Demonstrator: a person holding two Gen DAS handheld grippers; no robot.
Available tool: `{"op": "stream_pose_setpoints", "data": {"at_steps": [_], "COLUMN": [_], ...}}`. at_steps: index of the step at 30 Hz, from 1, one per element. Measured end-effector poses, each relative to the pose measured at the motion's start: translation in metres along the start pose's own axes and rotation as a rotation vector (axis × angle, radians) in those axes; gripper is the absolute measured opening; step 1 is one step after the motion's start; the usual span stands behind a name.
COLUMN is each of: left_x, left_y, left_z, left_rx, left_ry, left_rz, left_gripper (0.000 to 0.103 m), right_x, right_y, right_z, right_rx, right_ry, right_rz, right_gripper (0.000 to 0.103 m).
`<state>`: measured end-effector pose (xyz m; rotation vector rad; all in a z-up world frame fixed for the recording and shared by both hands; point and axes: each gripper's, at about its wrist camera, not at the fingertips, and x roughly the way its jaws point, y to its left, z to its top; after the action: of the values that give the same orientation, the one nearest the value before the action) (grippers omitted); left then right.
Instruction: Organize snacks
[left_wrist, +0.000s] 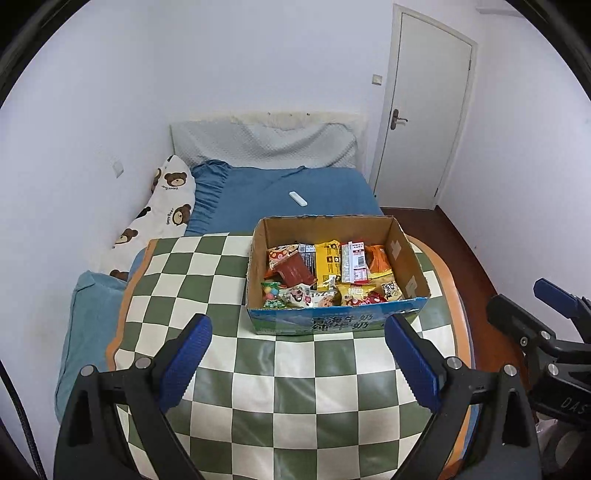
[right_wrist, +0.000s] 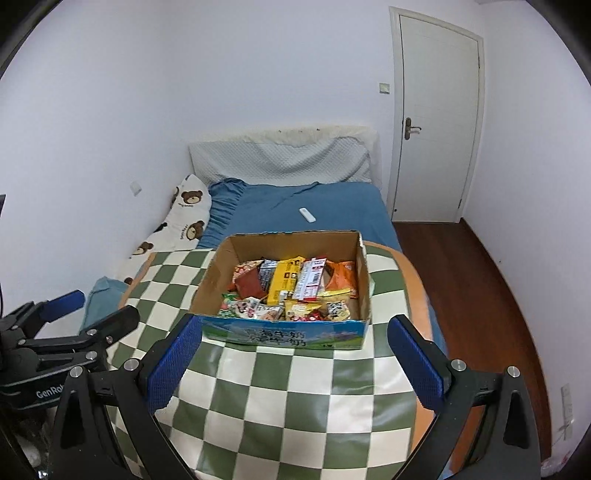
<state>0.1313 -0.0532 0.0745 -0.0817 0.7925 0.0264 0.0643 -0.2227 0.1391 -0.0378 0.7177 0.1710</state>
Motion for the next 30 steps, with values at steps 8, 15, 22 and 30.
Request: {"op": "stream_pose_setpoints", "data": {"at_steps": [8,15,22,30], "left_x": [0.004,0.023,0.053,0.097], "left_y": [-0.003,-0.007,-0.008,-0.001], "left_z": [-0.001,0.003,0.011,0.021], "left_rx": [0.013,0.014,0.011,-0.026], "left_ry": [-0.008,0.007,0.016,0.054], "left_rz": [0.01,0.012,0.042,0.062], "left_gripper": [0.103,0.103,0.103,0.103], "right_x": [0.002,0.018,0.051,0.096], "right_y": [-0.003,-0.013,-0.023,-0.031], "right_z": [-0.005,-0.006,-0.002,0.008], "right_rx": [0.013,0.017,0.03,0.037], "right_ry": [-0.003,-0.005,0.005,0.029], "right_rz": [-0.009,-0.045,-0.077,-0.102], "right_gripper": [0.102,0.102,0.102,0.102]}}
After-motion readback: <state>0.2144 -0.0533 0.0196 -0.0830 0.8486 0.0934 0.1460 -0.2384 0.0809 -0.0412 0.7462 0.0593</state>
